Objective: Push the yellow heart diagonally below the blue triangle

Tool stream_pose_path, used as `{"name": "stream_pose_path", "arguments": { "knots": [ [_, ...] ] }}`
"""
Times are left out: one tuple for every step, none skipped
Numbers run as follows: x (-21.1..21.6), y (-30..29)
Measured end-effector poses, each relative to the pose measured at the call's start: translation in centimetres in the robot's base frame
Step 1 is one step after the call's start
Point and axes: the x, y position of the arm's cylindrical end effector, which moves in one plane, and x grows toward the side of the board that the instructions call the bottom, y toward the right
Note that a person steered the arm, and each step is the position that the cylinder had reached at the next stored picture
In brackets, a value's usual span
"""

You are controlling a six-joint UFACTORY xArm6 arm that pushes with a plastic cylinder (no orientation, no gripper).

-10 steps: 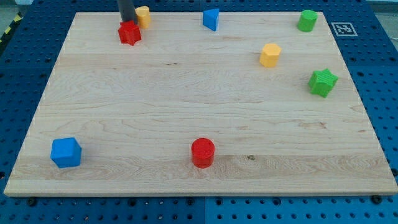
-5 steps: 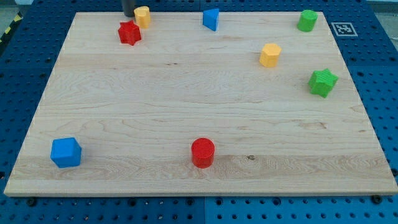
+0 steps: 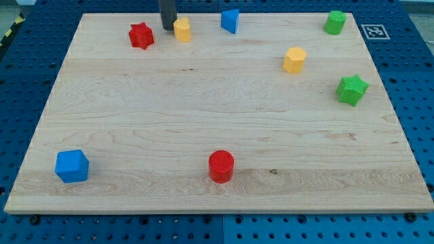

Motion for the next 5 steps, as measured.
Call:
{"name": "stream_pose_path", "arguments": {
  "knots": [
    [1.7,2.9],
    [4.2,4.9],
    [6.7,4.5],
    [6.5,1.2],
    [5.9,-1.4]
  ]
}}
